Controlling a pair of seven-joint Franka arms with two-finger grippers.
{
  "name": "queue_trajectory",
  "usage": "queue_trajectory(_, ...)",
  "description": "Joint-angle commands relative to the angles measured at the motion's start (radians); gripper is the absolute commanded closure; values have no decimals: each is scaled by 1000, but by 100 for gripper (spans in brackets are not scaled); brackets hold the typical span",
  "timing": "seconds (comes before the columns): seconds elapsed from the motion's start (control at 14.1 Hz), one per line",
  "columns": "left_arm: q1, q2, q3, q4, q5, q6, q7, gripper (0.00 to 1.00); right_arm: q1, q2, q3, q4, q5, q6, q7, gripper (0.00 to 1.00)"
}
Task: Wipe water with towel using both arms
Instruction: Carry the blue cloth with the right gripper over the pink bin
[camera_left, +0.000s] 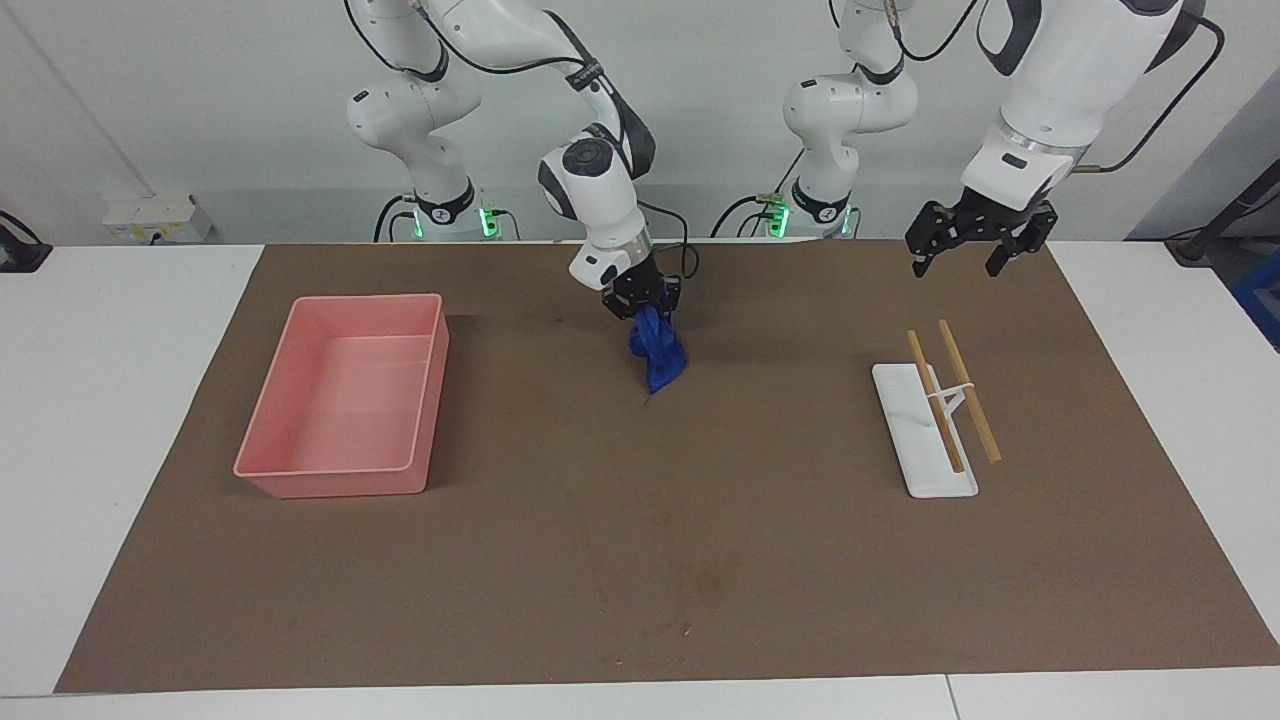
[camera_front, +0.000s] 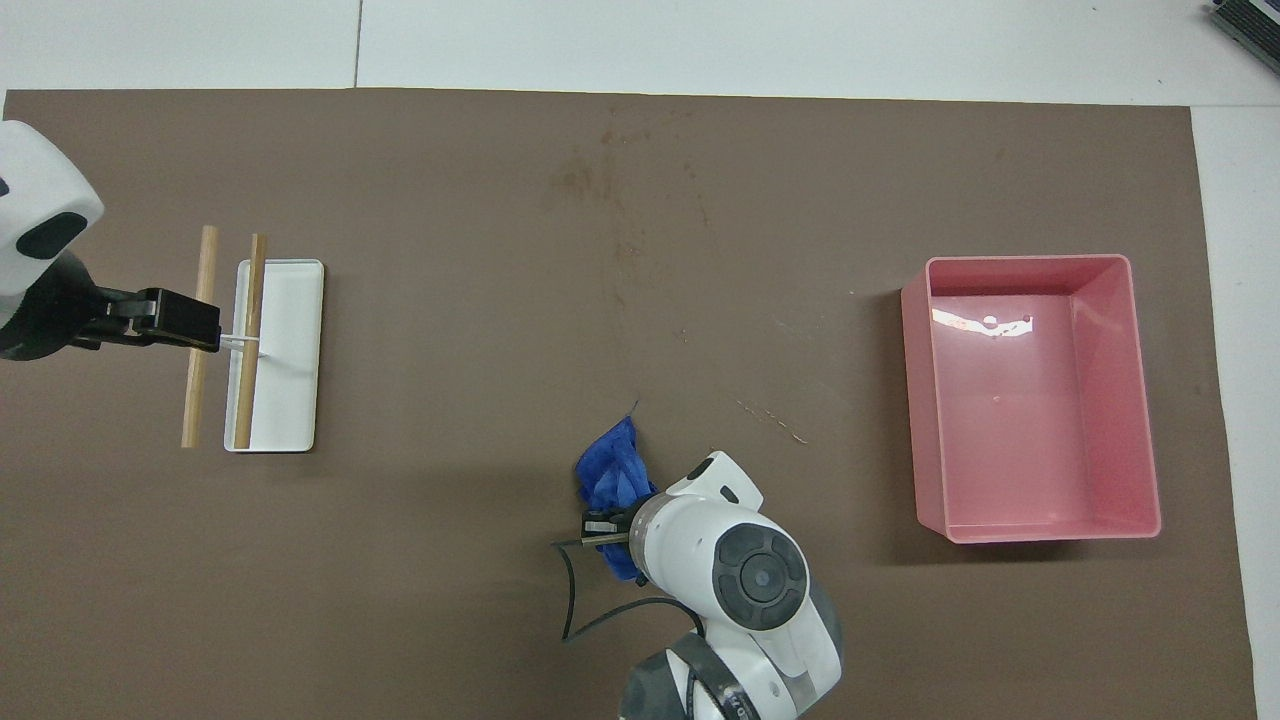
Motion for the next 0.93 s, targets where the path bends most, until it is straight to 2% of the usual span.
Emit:
queue_trajectory(0.0, -62, 23, 65, 60, 7, -65, 46, 0, -78, -1, 9, -16, -13, 19, -111, 100)
queue_trajectory(0.28, -33, 14, 37, 46, 0, -58, 60, 0, -193, 15, 8, -14, -14, 13, -235, 100)
queue_trajectory(0.57, -18, 6, 34, 29, -29, -58, 54, 0, -377, 38, 9, -3, -14, 18, -407, 100)
queue_trajectory(0.85, -18, 6, 34, 26, -29, -56, 50, 0, -457, 78, 8, 53, -13, 24, -447, 100)
